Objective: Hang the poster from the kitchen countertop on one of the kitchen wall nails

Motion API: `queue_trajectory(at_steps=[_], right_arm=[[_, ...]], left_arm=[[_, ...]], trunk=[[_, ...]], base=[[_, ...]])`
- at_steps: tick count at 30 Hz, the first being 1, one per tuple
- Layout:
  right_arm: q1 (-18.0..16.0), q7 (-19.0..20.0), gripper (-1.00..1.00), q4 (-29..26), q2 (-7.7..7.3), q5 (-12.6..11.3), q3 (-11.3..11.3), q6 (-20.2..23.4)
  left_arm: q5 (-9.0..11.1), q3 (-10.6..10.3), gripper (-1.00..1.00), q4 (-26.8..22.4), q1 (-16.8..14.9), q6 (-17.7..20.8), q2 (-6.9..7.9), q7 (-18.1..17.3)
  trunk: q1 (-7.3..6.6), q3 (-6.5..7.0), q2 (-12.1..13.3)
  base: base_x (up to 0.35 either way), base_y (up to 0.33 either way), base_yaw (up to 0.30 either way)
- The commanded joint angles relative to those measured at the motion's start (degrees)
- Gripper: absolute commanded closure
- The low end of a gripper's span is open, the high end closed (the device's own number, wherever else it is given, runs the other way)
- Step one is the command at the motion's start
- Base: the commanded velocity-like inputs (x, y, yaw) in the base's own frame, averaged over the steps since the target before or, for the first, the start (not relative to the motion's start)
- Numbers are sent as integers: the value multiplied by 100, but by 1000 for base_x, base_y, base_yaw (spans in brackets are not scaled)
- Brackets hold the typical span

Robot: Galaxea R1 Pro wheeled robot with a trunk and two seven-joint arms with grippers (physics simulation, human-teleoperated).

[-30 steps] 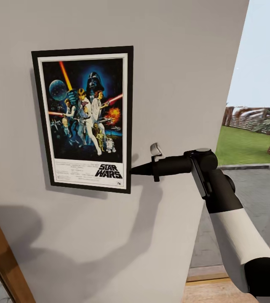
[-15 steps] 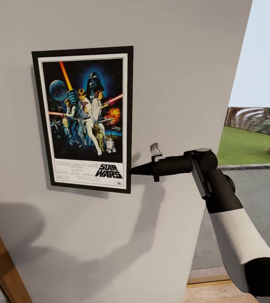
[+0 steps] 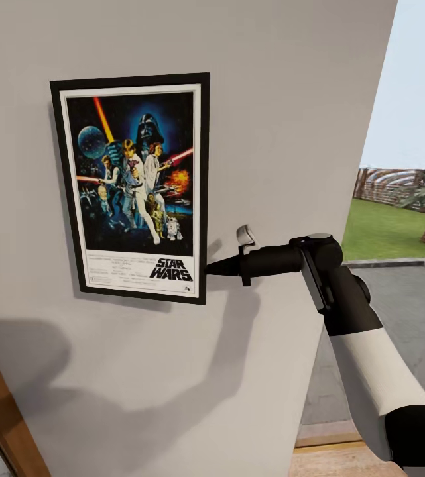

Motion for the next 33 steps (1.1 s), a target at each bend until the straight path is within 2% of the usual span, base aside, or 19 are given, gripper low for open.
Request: queue_trajectory(at_steps=[1, 33], right_arm=[[-2, 31, 100, -2, -3, 3, 4, 79], [-2, 31, 100, 7, -3, 3, 4, 79]], left_arm=[[2, 5, -100, -7, 3, -9, -1, -3], [2, 5, -100, -5, 3, -9, -1, -3]], trunk=[[2, -1, -3], [2, -1, -3]], base=[[25, 0, 0], [36, 0, 0]])
